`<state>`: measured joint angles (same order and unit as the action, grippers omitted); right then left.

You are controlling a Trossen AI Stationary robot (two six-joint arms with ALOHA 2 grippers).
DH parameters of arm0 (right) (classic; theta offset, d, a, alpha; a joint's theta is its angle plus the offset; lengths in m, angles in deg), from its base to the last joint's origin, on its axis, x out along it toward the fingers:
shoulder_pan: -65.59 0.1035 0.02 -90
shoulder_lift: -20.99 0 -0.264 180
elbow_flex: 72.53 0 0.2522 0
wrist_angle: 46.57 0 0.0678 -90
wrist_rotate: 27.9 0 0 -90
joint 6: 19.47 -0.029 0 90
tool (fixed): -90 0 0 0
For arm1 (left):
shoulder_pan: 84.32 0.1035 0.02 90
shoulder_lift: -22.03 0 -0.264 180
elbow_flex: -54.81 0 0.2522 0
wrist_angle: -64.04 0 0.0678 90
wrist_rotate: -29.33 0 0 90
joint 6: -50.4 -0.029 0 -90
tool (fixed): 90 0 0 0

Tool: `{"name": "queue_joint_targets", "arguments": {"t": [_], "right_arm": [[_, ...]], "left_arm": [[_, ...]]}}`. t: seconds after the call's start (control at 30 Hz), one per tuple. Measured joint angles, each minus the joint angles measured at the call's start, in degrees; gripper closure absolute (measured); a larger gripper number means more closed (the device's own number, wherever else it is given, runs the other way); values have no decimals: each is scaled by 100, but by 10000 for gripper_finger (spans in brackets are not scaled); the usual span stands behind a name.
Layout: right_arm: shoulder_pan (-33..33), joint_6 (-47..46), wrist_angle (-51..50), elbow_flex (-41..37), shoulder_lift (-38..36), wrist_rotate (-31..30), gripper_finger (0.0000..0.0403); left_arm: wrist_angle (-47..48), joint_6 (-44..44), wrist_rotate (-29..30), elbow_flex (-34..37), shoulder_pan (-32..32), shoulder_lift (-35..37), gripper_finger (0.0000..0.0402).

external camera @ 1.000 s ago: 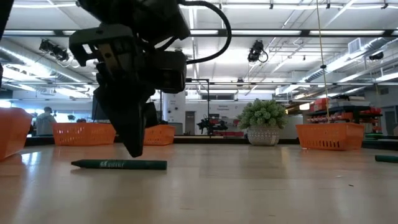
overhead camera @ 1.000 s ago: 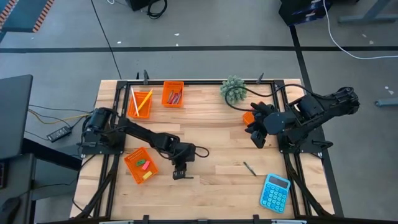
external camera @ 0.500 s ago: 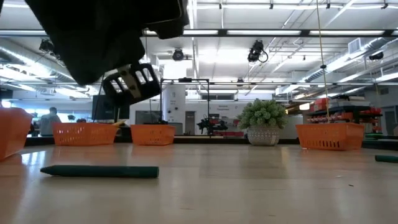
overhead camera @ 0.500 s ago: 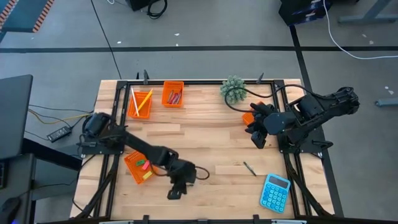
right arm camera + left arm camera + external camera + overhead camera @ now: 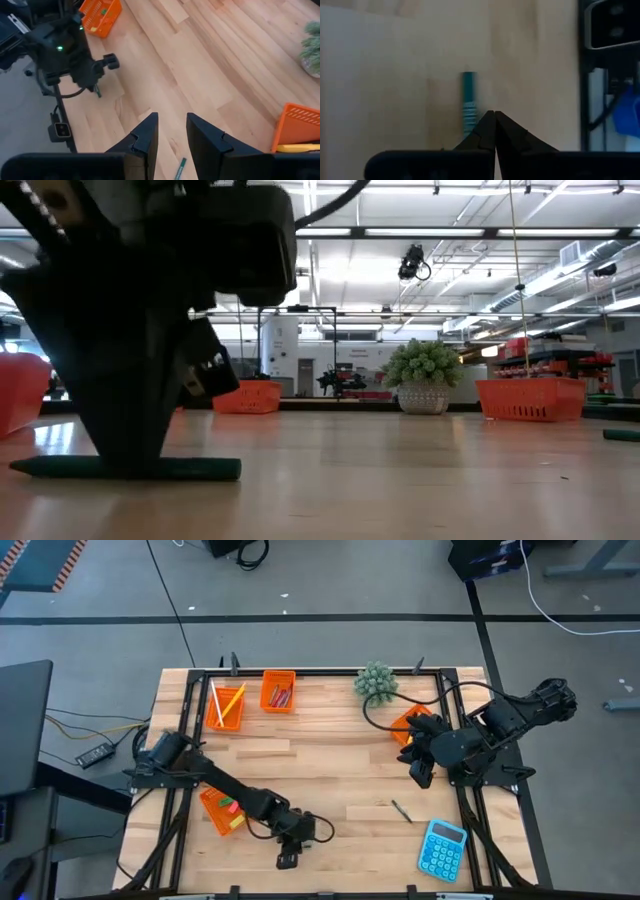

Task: Sort crayons/erasers/pens/pencils in bins
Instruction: Put the left green crayon into the middle orange bin

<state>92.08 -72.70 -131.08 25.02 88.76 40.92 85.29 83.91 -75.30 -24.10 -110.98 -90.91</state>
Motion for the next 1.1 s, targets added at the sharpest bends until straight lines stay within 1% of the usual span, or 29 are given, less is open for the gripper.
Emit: {"name": "queue_joint_targets", "arguments": {"t": [0.23,0.37,0.5,0.63,0.83,0.97,1.1], "right_arm": [[194,-254,-4,0,0,-126,296],[257,-269,-4,0,0,-126,296],[259,-273,-6,0,0,-126,296],[259,-273,-4,0,0,-126,296],[259,-337,-4,0,0,-126,296],[259,-343,-4,0,0,-126,296],[259,-368,-4,0,0,-126,296]], "left_arm": [[76,-10,-16,-17,88,-126,378],[197,-148,-17,-23,187,-129,382],[364,-272,-295,-17,442,-116,393],[605,-487,-498,-17,753,-116,392],[923,-1027,-811,-21,1227,-98,375],[1345,-1467,-803,-191,1548,-76,387],[1992,-1974,-845,-587,1897,-73,395]]}}
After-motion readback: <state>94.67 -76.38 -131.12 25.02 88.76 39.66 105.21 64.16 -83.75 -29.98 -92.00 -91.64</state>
